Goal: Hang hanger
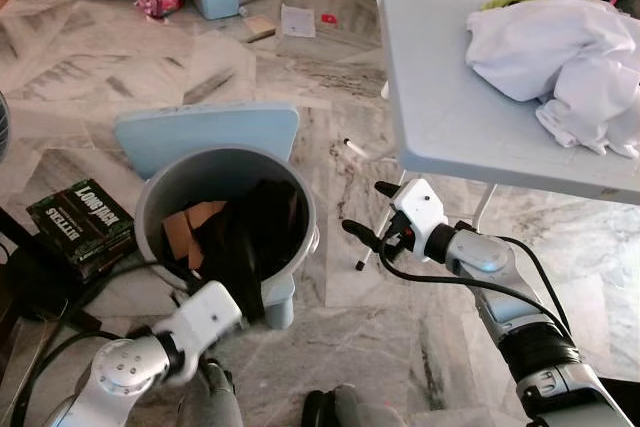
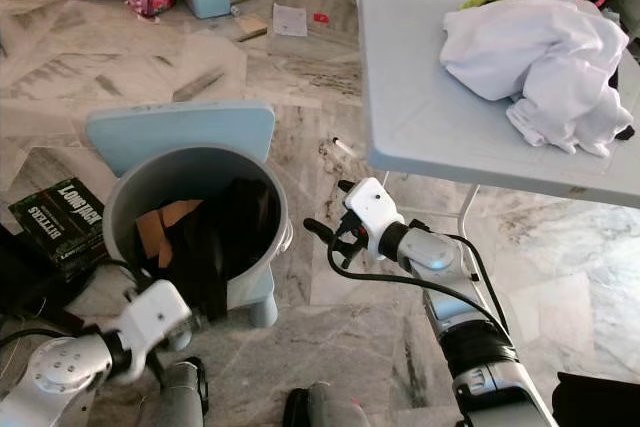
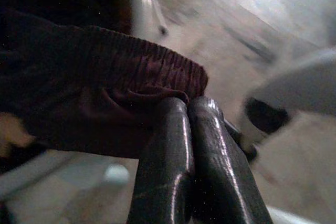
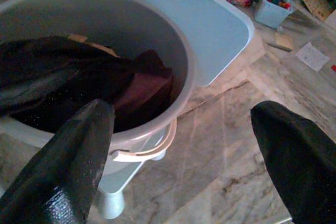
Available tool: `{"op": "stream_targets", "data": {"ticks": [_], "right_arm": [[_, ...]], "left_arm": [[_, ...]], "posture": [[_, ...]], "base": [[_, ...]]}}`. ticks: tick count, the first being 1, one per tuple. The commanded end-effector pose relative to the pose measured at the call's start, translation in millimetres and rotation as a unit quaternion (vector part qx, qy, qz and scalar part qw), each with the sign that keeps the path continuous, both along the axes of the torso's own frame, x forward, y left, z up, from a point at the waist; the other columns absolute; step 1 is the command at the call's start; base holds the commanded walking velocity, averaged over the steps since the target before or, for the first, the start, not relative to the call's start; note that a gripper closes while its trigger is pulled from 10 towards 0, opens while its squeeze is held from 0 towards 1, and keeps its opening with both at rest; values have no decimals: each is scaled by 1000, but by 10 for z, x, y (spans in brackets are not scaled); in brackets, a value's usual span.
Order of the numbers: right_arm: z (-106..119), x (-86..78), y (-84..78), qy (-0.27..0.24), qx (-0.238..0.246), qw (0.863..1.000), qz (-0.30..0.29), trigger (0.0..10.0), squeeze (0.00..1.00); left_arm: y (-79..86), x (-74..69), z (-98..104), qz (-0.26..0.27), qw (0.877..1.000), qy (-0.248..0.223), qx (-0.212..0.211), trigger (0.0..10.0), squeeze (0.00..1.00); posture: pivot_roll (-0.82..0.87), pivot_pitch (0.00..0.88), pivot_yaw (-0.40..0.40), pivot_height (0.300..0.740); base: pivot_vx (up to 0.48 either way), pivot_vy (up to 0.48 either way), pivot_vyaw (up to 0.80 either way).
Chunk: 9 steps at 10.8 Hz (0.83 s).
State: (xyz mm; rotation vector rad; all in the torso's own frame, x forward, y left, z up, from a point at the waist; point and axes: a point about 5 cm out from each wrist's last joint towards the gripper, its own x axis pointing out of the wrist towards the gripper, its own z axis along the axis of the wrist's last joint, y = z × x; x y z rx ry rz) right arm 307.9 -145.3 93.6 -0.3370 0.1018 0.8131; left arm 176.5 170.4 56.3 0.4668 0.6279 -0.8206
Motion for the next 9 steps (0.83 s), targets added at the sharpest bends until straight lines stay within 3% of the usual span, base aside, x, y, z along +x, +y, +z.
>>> {"op": "stream_targets", "data": {"ticks": [1, 2, 3, 4, 5, 7, 9], "right_arm": [[7, 19, -42, -3, -7, 1000, -5, 10000, 1000], [4, 20, -46, -3, -7, 1000, -6, 10000, 1000], [-3, 14, -41, -3, -7, 1000, -6, 10000, 1000], [-18, 6, -24, -3, -9, 1000, -4, 10000, 1000], [-7, 18, -19, -7, -10, 1000, -3, 10000, 1000], [5, 36, -26, -8, -11, 1000, -5, 10000, 1000], [-1, 34, 1, -9, -11, 1000, -1, 10000, 1000]], "left_arm": [[-21, -92, -49, -8, 1000, 29, 9, 0, 0], [68, -30, -97, 26, 999, 7, 33, 1725, 0], [143, 83, -102, 77, 996, -23, 37, 7059, 0], [234, 186, -99, 119, 991, -44, 43, 10000, 1000], [284, 190, -110, 128, 988, -54, 63, 10000, 1000], [288, 265, -47, 151, 982, -90, 63, 10000, 1000], [215, 419, 128, 178, 971, -158, 36, 10000, 1000]], "posture": [[33, 122, -151, 740], [29, 125, -150, 740], [29, 125, -150, 740], [29, 125, -150, 740], [29, 127, -151, 740], [32, 130, -154, 740], [31, 132, -157, 740]], "base": [[0, 0, 0], [0, 0, 0], [0, 0, 0], [0, 0, 0], [0, 0, 0], [0, 0, 0], [0, 0, 0]]}}
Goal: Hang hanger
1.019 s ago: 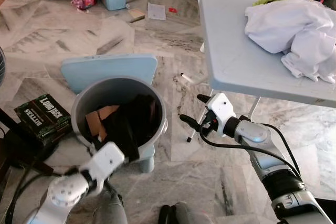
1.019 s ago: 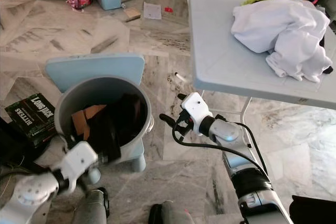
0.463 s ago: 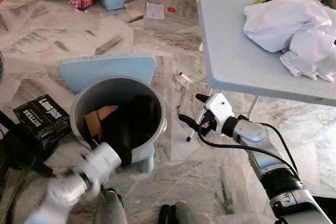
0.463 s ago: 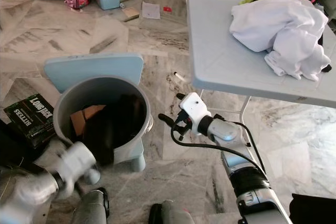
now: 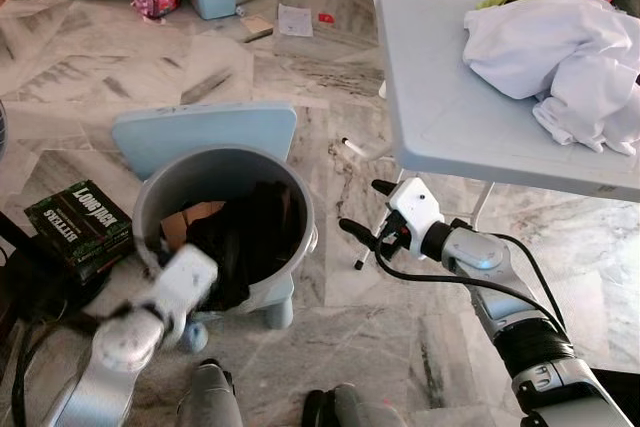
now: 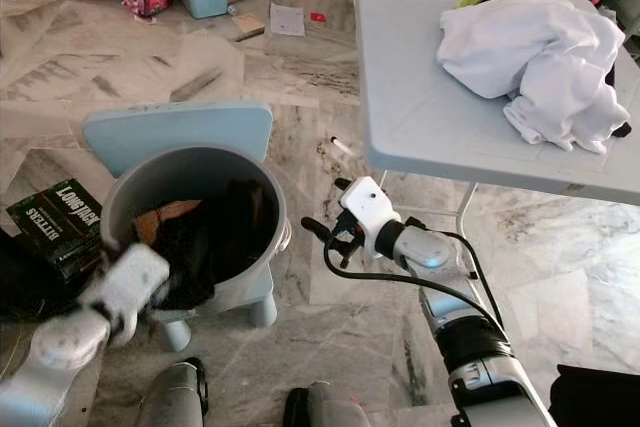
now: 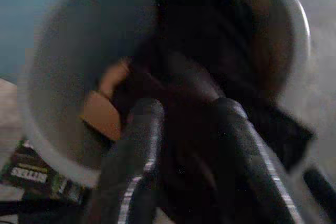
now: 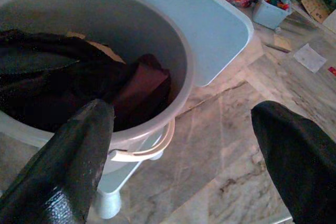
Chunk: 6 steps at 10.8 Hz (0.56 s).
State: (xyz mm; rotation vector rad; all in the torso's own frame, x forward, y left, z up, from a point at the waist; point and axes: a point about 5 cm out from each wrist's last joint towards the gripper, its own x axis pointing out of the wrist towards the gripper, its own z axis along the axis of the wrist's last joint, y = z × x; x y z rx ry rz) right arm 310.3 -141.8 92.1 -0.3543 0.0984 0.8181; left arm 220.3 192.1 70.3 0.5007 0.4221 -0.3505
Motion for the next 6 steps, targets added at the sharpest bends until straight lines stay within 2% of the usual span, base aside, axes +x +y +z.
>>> {"op": "stream_targets", "data": {"ticks": [1, 3, 4, 6], "right_arm": [[10, 10, -34, -5, -5, 1000, -3, 10000, 1000], [0, 8, -37, -4, -7, 1000, -2, 10000, 1000], [-2, 11, -30, -4, -7, 1000, -2, 10000, 1000], [-11, 10, -6, -4, -8, 1000, 2, 10000, 1000]], "left_arm": [[-49, 18, 82, 6, 1000, -23, -19, 10000, 1000], [-135, -45, 61, 2, 999, -6, -32, 10000, 1000], [-99, -65, 87, 22, 999, -20, -32, 10000, 1000], [36, -28, 89, 37, 999, -21, -3, 10000, 1000]], "posture": [[34, 134, -158, 740], [34, 134, -158, 740], [38, 136, -157, 740], [44, 138, -159, 740]], "base": [[0, 0, 0], [0, 0, 0], [0, 0, 0], [0, 0, 0]]}}
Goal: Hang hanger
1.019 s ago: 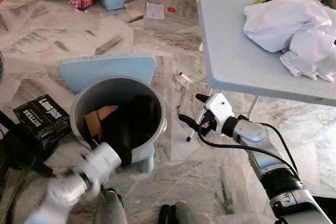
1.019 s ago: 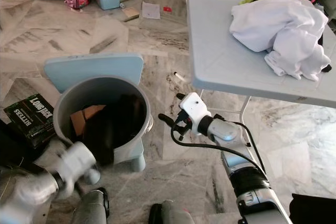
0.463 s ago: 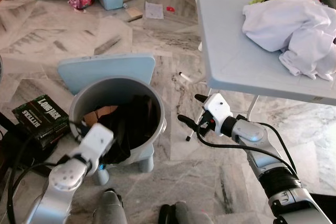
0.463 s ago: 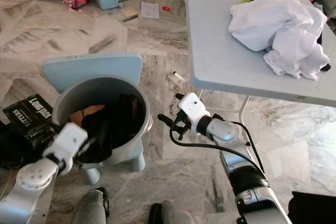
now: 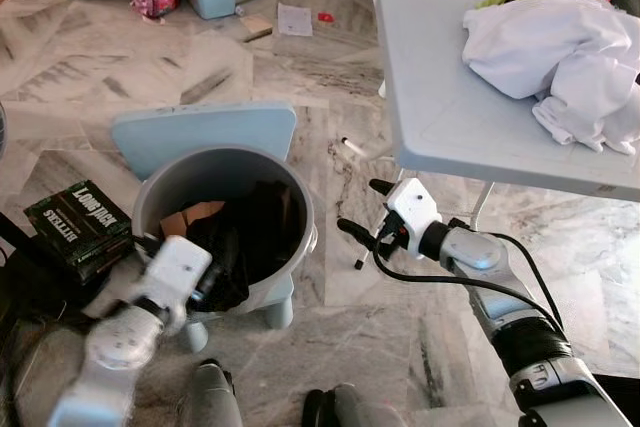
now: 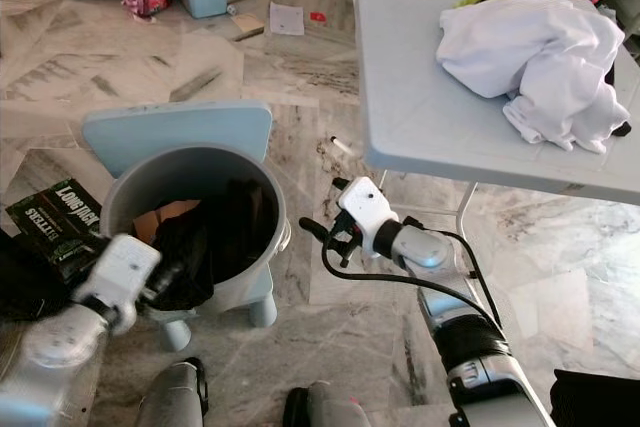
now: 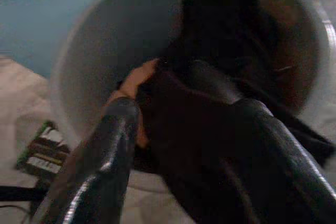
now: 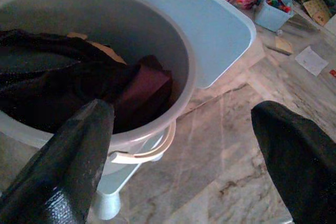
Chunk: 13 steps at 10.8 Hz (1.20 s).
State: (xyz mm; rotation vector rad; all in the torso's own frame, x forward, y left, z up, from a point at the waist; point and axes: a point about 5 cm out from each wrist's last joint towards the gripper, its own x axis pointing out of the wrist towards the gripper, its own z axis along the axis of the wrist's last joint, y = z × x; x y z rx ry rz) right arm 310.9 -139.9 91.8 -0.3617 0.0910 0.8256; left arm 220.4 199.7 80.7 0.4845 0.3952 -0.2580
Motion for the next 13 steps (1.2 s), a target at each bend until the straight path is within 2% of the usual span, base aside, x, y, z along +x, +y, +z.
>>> {"op": "stream_targets", "data": {"ticks": [1, 2, 3, 4, 5, 7, 9, 11, 12, 13], "right_arm": [[-10, 5, -24, 0, -7, 1000, -2, 10000, 1000], [-14, 5, -22, -1, -8, 1000, -2, 10000, 1000], [-18, 5, -20, -2, -12, 1000, 0, 10000, 1000], [-19, 7, -19, -3, -13, 1000, 0, 10000, 1000], [-15, 14, -23, -3, -13, 1000, -2, 10000, 1000], [-46, 5, -28, 0, -16, 1000, -4, 10000, 1000], [-88, -16, -79, 12, -6, 1000, -29, 10000, 1000], [-154, -52, -128, 17, -17, 999, -46, 10000, 1000], [-166, -54, -120, 17, -17, 998, -50, 10000, 1000], [-170, -50, -103, 17, -17, 998, -51, 10000, 1000]], "left_arm": [[46, 30, -50, 14, 1000, 8, 5, 10000, 1000], [47, 100, -30, 16, 1000, 6, 3, 10000, 1000], [-48, 172, 21, -2, 1000, 0, -7, 10000, 1000], [-161, 169, 36, -26, 1000, 3, -14, 10000, 1000], [-295, 110, 36, -57, 998, 12, -24, 10000, 1000], [-403, -5, -17, -76, 996, 33, -30, 10000, 1000], [-406, -45, -51, -70, 997, 35, -28, 10000, 1000], [-386, -95, -102, -80, 995, 60, -6, 10000, 1000], [-409, -164, -136, -119, 990, 76, 21, 10000, 922], [-430, -247, -207, -142, 983, 109, 26, 10000, 0]], "posture": [[44, 138, -159, 740], [37, 137, -158, 740], [37, 137, -158, 740], [33, 133, -154, 740], [33, 133, -152, 740], [40, 136, -152, 740], [41, 135, -152, 740], [35, 137, -146, 740], [35, 138, -143, 740], [35, 138, -143, 740]], "base": [[0, 0, 0], [0, 0, 0], [0, 0, 0], [0, 0, 0], [0, 0, 0], [0, 0, 0], [0, 0, 0], [0, 0, 0], [0, 0, 0], [0, 0, 0]]}}
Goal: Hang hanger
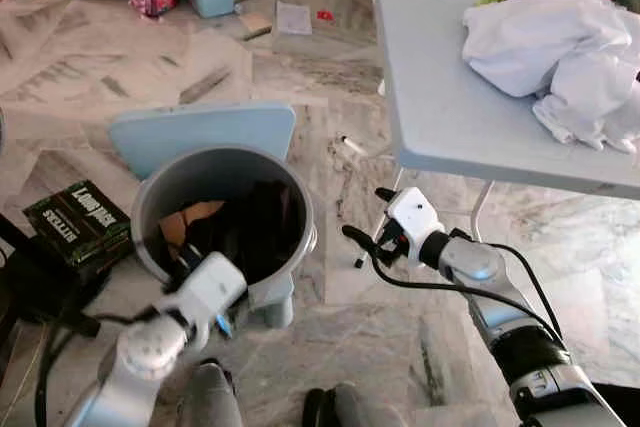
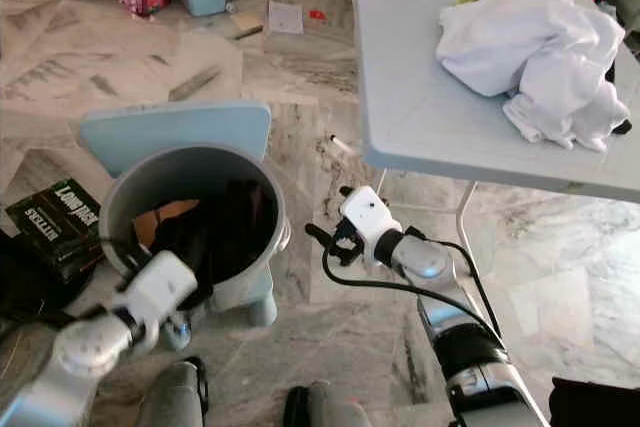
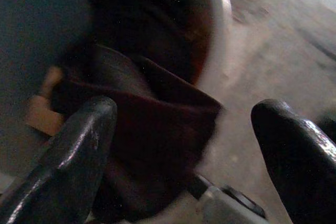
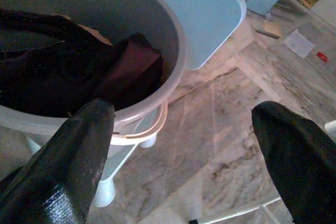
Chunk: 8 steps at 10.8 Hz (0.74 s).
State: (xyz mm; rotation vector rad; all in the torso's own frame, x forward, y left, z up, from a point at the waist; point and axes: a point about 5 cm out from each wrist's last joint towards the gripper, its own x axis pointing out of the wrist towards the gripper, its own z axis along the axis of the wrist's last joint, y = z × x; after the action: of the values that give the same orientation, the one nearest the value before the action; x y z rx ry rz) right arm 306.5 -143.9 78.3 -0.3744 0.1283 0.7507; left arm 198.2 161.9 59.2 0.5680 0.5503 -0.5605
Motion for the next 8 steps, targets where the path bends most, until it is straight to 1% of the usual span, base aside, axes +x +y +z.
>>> {"op": "stream_targets", "data": {"ticks": [1, 4, 6, 7, 8], "right_arm": [[-33, 5, -47, 10, -4, 1000, -13, 10000, 1000], [-18, 35, -39, 8, -8, 1000, -12, 10000, 1000], [-22, 23, -48, 9, -8, 1000, -14, 10000, 1000], [-46, -7, -57, 20, -10, 1000, -7, 10000, 1000], [-89, -88, -63, 45, -13, 999, 23, 10000, 1000]], "left_arm": [[-69, -38, -13, -33, 999, 8, 6, 10000, 0], [-118, -1, -46, -59, 998, 25, 19, 10000, 0], [-106, 24, -91, -48, 998, 39, 24, 10000, 0], [-98, 30, -103, -41, 998, 44, 21, 10000, 0], [-77, 38, -135, -15, 999, 47, 7, 10000, 0]], "posture": [[38, 140, -146, 740], [35, 140, -145, 740], [25, 142, -139, 740], [25, 142, -139, 740], [23, 144, -138, 740]], "base": [[0, 0, 0], [0, 0, 0], [0, 0, 0], [0, 0, 0], [0, 0, 0]]}}
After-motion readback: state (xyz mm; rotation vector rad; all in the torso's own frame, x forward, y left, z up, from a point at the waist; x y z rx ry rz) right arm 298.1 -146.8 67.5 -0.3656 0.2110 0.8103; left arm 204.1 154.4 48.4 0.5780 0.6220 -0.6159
